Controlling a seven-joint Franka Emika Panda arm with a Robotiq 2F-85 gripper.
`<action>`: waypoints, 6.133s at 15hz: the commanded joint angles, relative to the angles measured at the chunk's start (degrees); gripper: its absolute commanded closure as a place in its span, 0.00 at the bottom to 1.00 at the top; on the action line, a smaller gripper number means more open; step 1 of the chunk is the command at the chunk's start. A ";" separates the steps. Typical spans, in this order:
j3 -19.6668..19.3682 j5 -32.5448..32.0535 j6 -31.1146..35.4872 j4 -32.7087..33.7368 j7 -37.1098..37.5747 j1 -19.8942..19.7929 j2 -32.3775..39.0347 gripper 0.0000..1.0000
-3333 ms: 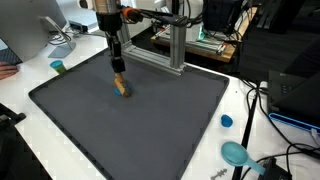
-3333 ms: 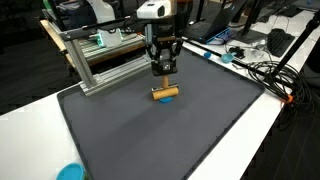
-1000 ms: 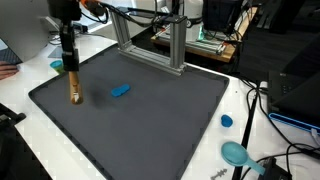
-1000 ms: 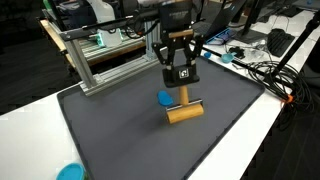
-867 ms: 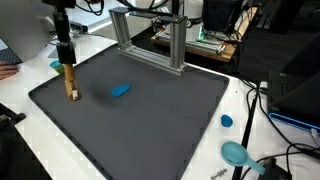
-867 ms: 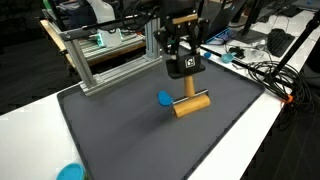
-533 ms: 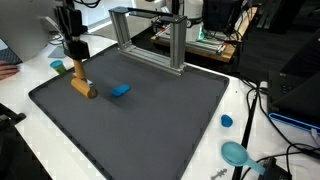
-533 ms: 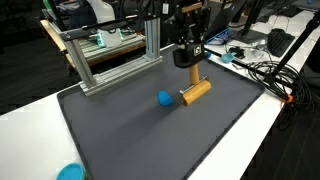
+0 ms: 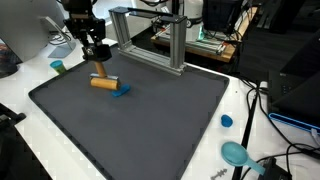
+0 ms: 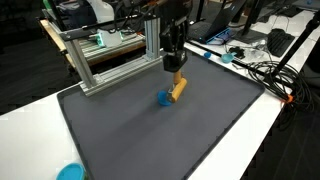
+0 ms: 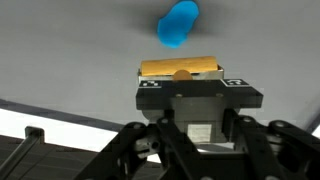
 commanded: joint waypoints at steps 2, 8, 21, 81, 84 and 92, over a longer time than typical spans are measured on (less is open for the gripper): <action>-0.31 -1.72 -0.99 -0.05 -3.75 0.08 0.11 0.53; 2.23 3.30 1.82 -1.17 -18.55 -2.84 -1.30 0.78; 4.84 13.62 -2.04 -0.10 -62.01 -13.07 0.20 0.53; -2.88 5.77 4.17 -13.15 -53.73 2.20 -6.92 0.78; -3.08 3.99 4.52 -11.58 -52.37 1.88 -4.92 0.78; -2.88 1.70 5.08 -10.30 -51.28 0.93 -1.93 0.78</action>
